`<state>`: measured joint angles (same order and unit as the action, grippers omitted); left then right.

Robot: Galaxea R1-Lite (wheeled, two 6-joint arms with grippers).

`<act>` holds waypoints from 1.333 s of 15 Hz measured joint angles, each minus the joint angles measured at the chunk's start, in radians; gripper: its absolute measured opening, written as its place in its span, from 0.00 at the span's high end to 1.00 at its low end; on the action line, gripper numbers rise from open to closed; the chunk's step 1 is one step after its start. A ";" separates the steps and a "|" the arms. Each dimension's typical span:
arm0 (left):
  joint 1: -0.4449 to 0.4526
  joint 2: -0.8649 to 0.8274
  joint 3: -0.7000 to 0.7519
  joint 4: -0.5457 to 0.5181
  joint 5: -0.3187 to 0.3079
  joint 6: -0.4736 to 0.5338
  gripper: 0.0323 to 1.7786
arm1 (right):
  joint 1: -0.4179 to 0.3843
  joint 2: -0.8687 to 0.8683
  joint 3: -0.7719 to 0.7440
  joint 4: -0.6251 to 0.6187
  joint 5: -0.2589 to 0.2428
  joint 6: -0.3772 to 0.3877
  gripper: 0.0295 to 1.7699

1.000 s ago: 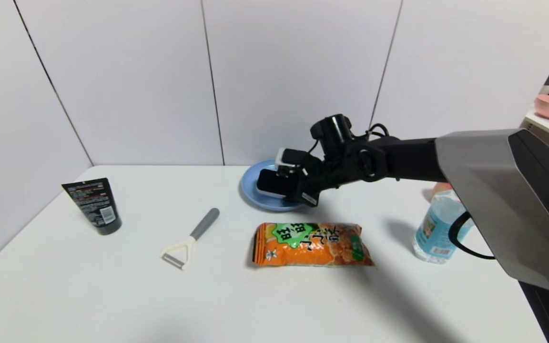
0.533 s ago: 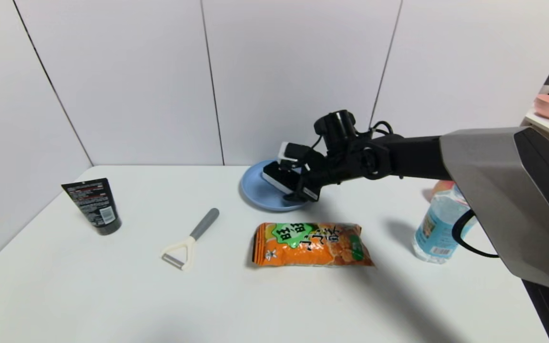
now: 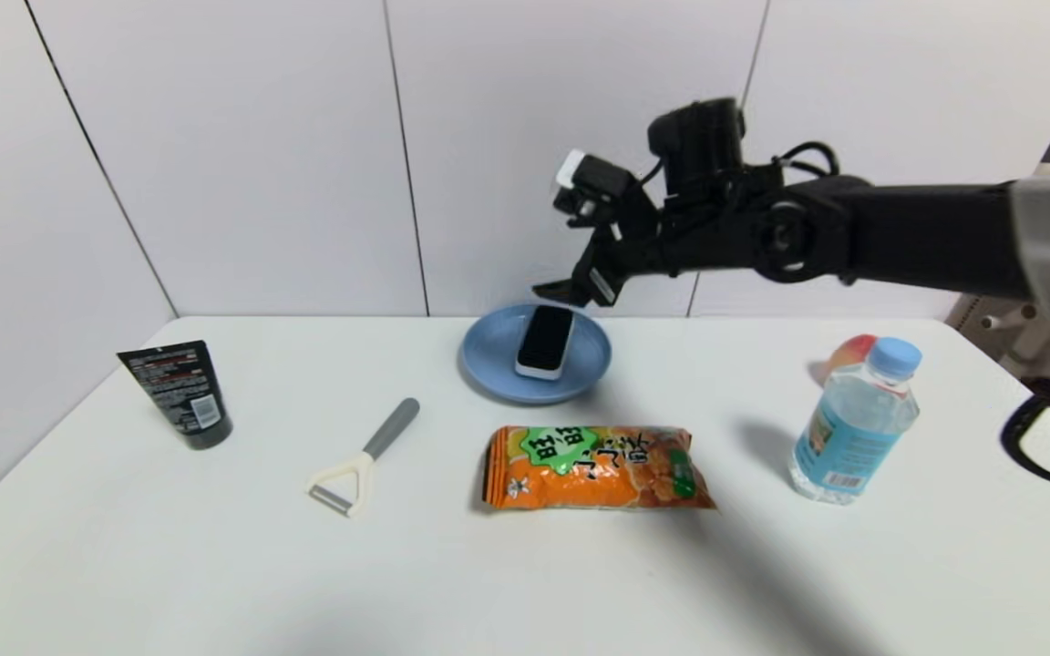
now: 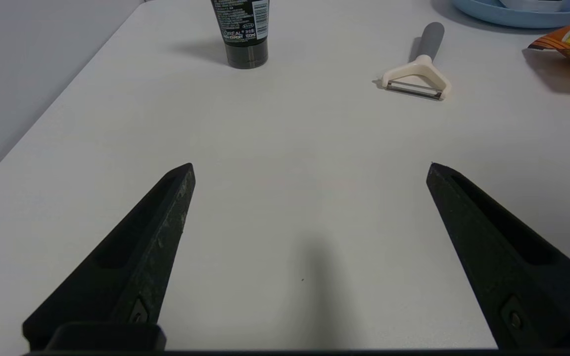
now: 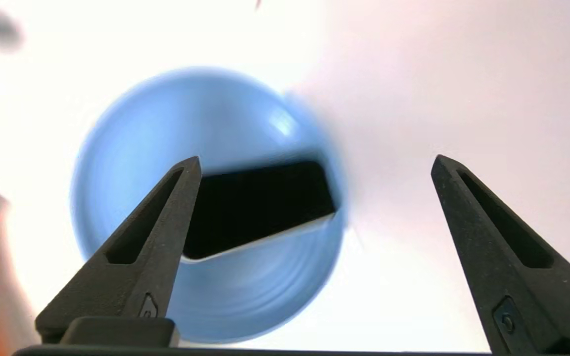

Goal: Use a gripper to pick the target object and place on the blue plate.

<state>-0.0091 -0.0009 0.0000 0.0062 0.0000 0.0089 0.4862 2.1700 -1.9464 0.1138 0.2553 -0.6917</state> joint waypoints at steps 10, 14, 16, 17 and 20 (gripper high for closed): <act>0.000 0.000 0.000 0.000 0.000 0.000 0.05 | -0.245 -0.855 0.671 0.127 0.008 0.394 0.05; 0.000 0.000 0.000 0.000 0.000 0.000 0.05 | -0.354 -1.276 1.212 0.117 -0.196 0.466 0.04; 0.000 0.000 0.000 0.000 0.000 0.000 0.05 | -0.377 -1.476 1.431 0.114 -0.263 0.491 0.04; 0.000 0.000 0.000 0.000 0.000 0.000 0.05 | -0.386 -1.570 1.520 0.111 -0.279 0.507 0.04; 0.000 0.000 0.000 0.000 0.000 0.000 0.05 | -0.402 -1.790 1.747 0.043 -0.290 0.571 0.04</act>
<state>-0.0091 -0.0009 0.0000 0.0057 0.0000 0.0091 0.0840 0.3796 -0.1991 0.1572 -0.0351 -0.1211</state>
